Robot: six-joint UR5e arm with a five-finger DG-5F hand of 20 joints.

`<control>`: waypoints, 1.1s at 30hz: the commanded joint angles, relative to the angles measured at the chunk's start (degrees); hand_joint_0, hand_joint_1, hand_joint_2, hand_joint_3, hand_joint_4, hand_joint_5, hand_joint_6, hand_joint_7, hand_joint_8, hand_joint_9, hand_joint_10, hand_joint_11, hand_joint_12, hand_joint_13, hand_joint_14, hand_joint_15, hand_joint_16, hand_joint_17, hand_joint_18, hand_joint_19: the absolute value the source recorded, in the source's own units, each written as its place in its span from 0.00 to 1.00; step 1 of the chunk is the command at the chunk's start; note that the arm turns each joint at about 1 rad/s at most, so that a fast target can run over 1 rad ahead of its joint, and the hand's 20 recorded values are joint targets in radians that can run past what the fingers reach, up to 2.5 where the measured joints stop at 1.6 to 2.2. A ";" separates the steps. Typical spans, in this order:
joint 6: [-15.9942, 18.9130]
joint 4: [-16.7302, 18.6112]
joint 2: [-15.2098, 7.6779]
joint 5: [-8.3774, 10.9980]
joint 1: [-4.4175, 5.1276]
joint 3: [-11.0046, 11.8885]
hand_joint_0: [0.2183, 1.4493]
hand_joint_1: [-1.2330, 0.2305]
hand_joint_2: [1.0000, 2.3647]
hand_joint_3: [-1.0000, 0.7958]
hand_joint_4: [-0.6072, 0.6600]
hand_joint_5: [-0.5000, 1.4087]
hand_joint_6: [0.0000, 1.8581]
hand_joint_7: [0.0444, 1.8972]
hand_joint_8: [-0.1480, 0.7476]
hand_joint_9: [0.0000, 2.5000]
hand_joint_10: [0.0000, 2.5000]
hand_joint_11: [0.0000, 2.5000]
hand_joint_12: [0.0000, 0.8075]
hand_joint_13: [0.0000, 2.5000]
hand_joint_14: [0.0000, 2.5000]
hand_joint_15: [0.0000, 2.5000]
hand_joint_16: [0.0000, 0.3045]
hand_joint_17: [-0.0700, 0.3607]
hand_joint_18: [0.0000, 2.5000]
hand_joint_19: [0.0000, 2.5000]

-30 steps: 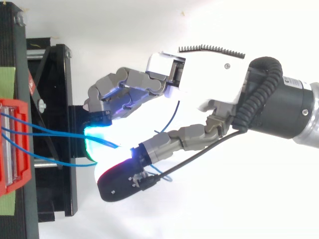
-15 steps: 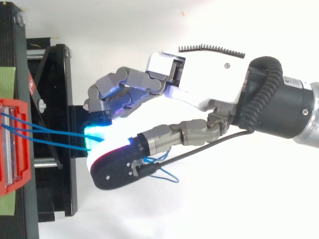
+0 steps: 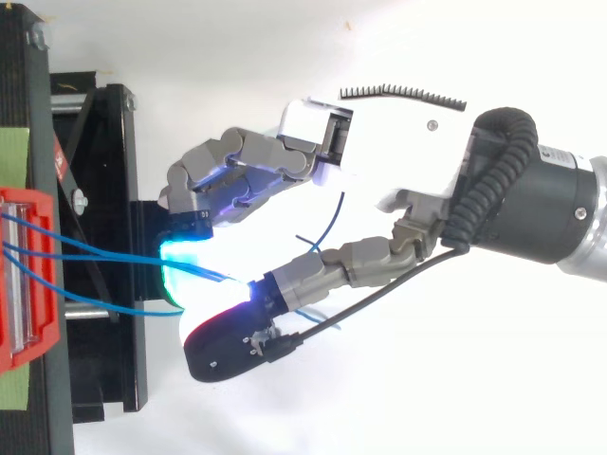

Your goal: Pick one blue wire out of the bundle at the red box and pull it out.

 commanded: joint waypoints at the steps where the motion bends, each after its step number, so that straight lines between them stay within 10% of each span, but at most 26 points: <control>1: 0.00 0.00 0.00 0.00 0.00 0.00 0.42 0.18 0.00 0.28 0.58 0.16 0.48 0.57 0.50 0.21 0.00 0.17 0.53 0.13 0.00 0.03 0.20 0.49 0.23 0.09; 15: 0.00 0.00 0.00 0.00 0.00 0.00 0.37 0.18 0.00 0.28 0.59 0.17 0.43 0.67 0.45 0.14 0.00 0.03 0.49 0.06 0.00 0.00 0.20 0.47 0.16 0.07; 26: 0.00 0.00 0.00 0.00 0.00 0.00 0.21 0.57 0.00 0.28 0.63 0.23 0.27 0.71 0.49 0.17 0.00 0.00 0.55 0.05 0.00 0.02 0.22 0.51 0.12 0.13; 33: 0.00 0.00 0.00 0.00 0.00 0.00 0.28 0.42 0.01 0.38 0.60 0.20 0.37 0.67 0.51 0.19 0.00 0.06 0.52 0.07 0.00 0.02 0.20 0.48 0.13 0.13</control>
